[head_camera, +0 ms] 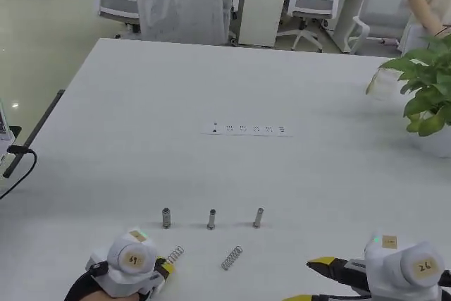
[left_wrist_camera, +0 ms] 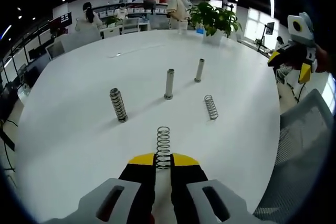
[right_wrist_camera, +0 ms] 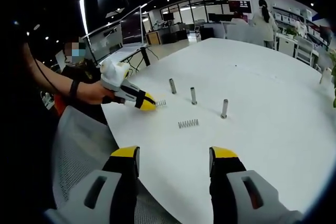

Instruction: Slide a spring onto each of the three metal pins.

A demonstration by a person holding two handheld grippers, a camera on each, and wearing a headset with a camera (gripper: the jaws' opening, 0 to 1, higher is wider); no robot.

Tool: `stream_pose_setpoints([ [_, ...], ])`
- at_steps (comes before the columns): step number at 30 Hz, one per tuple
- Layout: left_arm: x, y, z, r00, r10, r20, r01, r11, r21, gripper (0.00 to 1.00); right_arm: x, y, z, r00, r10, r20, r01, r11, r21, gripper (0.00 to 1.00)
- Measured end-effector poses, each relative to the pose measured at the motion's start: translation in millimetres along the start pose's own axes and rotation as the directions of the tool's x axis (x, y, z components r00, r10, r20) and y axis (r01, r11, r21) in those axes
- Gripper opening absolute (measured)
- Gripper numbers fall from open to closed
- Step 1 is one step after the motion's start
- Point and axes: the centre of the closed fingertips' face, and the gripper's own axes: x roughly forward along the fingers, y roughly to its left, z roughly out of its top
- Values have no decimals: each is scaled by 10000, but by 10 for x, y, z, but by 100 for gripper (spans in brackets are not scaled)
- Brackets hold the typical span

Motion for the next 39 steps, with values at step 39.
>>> stream_pose_setpoints([
  [39, -463, -266, 290, 9926, -716, 983, 661, 9961, 576, 2, 176, 124, 49, 9978, 661, -78, -662, 9978, -79, 51],
])
